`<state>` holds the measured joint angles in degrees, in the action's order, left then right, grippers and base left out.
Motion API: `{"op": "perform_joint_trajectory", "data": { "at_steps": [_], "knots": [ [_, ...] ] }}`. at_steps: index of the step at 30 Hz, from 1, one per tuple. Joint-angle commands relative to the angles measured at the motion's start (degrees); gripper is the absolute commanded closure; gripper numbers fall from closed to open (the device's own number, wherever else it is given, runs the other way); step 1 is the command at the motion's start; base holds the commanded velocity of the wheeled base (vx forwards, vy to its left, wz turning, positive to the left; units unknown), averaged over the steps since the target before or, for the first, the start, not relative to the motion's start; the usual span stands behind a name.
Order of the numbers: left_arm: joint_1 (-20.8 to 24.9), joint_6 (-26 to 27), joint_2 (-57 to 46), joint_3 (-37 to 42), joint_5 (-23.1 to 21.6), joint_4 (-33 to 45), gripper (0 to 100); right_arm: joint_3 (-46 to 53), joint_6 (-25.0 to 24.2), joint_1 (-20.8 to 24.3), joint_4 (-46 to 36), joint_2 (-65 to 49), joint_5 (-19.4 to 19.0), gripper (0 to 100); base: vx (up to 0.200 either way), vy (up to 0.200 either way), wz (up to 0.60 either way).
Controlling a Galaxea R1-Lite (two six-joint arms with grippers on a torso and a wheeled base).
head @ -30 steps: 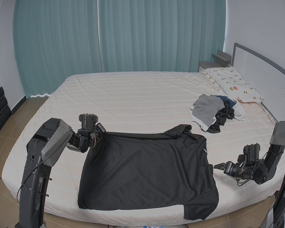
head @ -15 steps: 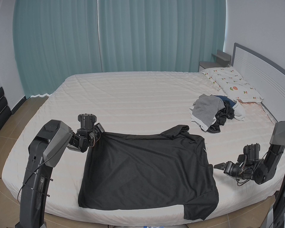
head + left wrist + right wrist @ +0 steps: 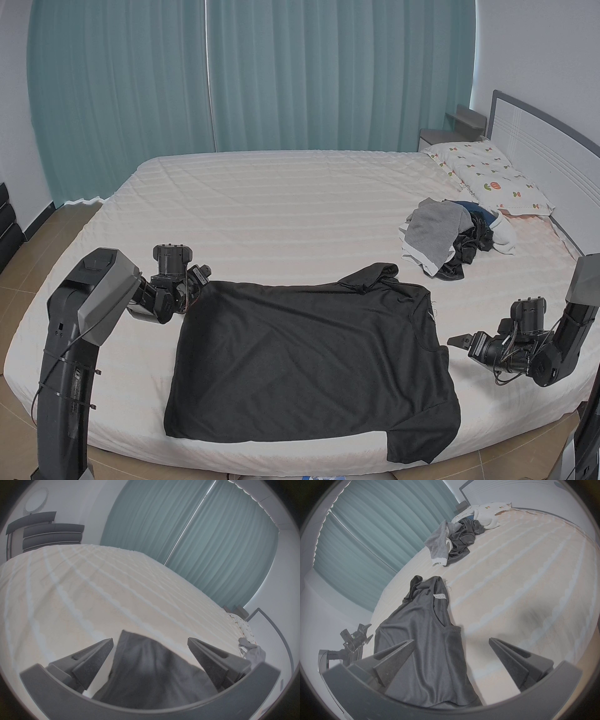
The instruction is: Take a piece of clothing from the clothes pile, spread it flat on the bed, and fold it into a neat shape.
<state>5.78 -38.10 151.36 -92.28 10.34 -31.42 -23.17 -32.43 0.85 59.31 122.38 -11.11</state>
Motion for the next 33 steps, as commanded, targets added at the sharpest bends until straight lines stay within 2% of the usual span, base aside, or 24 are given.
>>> {"op": "perform_joint_trajectory", "data": {
  "at_steps": [1,8,15,20,26,28,33],
  "knots": [
    [-1.56,-0.49,-9.59,10.98,-2.87,-0.58,0,-4.34,-1.06,0.47,-0.51,1.02,0.30,0,0.000,0.000,0.00],
    [-2.17,-3.83,-19.96,27.42,-9.72,-0.75,0,-12.77,-0.71,0.55,-2.44,4.62,0.47,0,0.000,0.000,0.00],
    [-1.74,-9.19,-26.20,38.58,-11.66,-1.72,0,-25.52,-1.06,0.99,-9.82,10.60,0.38,0,0.000,0.000,0.00],
    [-1.74,-13.76,-27.43,47.02,-14.38,-10.33,0,-36.06,-1.15,1.70,-12.46,19.03,1.17,0,0.000,0.000,0.00],
    [-1.30,-17.01,-26.47,50.18,-14.73,-14.90,0,-46.44,-1.15,1.43,-18.00,23.60,2.23,0,0.000,0.000,0.00],
    [-1.21,-18.24,-25.76,50.45,-15.44,-15.52,0,-52.76,-1.24,1.70,-21.78,25.80,2.58,0,0.000,0.000,0.00],
    [-1.12,-18.24,-24.97,51.94,-15.52,-17.19,0,-61.38,-1.59,3.28,-24.50,30.46,4.34,0,0.000,0.000,0.00]
  ]
}}
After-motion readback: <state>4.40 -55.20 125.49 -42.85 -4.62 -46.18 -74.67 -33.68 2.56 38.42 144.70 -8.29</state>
